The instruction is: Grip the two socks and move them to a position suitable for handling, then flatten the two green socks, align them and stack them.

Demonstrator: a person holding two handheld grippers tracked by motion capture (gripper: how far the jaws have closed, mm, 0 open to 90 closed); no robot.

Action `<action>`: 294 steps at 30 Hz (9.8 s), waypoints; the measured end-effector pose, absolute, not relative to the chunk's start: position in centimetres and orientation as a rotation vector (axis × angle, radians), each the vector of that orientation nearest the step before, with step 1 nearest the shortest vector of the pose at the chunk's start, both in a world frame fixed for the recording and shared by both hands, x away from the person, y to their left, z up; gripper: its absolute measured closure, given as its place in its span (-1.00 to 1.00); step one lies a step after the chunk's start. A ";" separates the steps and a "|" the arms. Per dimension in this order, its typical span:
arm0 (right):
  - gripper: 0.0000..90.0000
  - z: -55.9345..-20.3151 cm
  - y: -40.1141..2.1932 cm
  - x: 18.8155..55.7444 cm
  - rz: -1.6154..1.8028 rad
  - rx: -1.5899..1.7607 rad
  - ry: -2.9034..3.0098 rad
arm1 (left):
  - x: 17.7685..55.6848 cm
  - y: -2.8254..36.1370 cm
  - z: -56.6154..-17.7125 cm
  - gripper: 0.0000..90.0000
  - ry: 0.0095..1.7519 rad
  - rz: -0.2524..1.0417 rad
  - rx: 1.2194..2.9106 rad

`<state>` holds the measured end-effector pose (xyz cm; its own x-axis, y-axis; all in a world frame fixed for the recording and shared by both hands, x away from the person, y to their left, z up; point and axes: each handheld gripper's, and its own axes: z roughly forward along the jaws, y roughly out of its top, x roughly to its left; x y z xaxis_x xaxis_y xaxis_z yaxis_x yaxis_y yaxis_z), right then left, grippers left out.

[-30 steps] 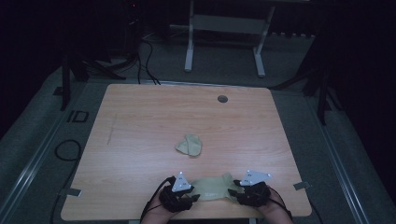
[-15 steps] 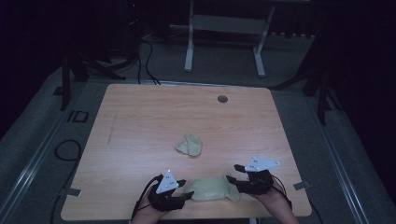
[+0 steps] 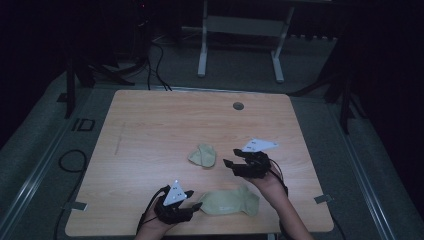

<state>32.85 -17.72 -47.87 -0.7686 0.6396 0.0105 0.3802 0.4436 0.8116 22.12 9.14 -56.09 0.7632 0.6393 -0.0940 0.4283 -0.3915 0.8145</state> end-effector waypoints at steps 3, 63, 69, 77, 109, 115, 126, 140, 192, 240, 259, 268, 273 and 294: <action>-0.03 -48.1 -15.8 34.1 1.208 0.876 2.416 | 22.2 9.3 -56.1 0.08 0.818 0.298 2.034; 0.74 -51.7 -13.8 32.7 0.911 0.986 2.348 | 22.3 9.6 -55.6 -0.66 0.877 0.283 2.010; 0.58 -54.1 -13.7 31.9 0.914 1.033 2.411 | 22.3 9.5 -55.6 -0.66 0.873 0.284 2.013; 0.12 -53.6 -13.9 31.6 0.963 1.017 2.463 | 23.2 9.4 -55.1 -0.61 0.880 0.286 2.014; 0.67 -55.1 -16.0 34.7 0.908 0.968 2.587 | 33.3 3.9 -56.2 0.38 0.836 0.243 2.242; 0.81 -55.2 -15.8 34.6 0.916 0.960 2.581 | 33.3 3.6 -56.2 0.72 0.856 0.243 2.239; 0.86 -53.9 -16.3 34.2 0.970 0.980 2.521 | 32.9 3.1 -55.3 0.94 0.887 0.293 2.218; 0.86 -50.1 -21.1 34.8 1.054 1.097 2.374 | 33.2 5.6 -52.6 0.94 0.898 0.331 2.215; 0.87 -55.5 -23.4 33.1 0.966 1.175 2.449 | 32.2 2.8 -55.8 0.98 0.891 0.252 2.268; 0.51 -54.8 -26.9 25.7 1.048 1.187 2.522 | 23.8 5.6 -55.1 -0.11 0.880 0.136 2.246; 0.90 -55.6 -25.2 24.6 0.931 1.091 2.497 | 23.7 5.8 -55.9 0.95 0.907 0.150 2.236; 0.92 -53.8 -25.4 24.4 0.966 1.078 2.494 | 23.6 6.0 -55.1 0.96 0.900 0.154 2.195; 0.93 -52.5 -25.6 24.4 1.017 1.080 2.464 | 23.8 6.3 -54.3 0.96 0.907 0.157 2.165; 0.93 -48.5 -25.6 28.3 1.082 1.088 2.355 | 28.1 6.3 -51.3 0.96 0.905 0.246 2.132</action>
<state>28.32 -25.58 -48.48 -0.6542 0.7561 0.0178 0.5061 0.4201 0.7533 28.09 6.34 -51.25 0.7264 0.6769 -0.1189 0.5236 -0.4331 0.7336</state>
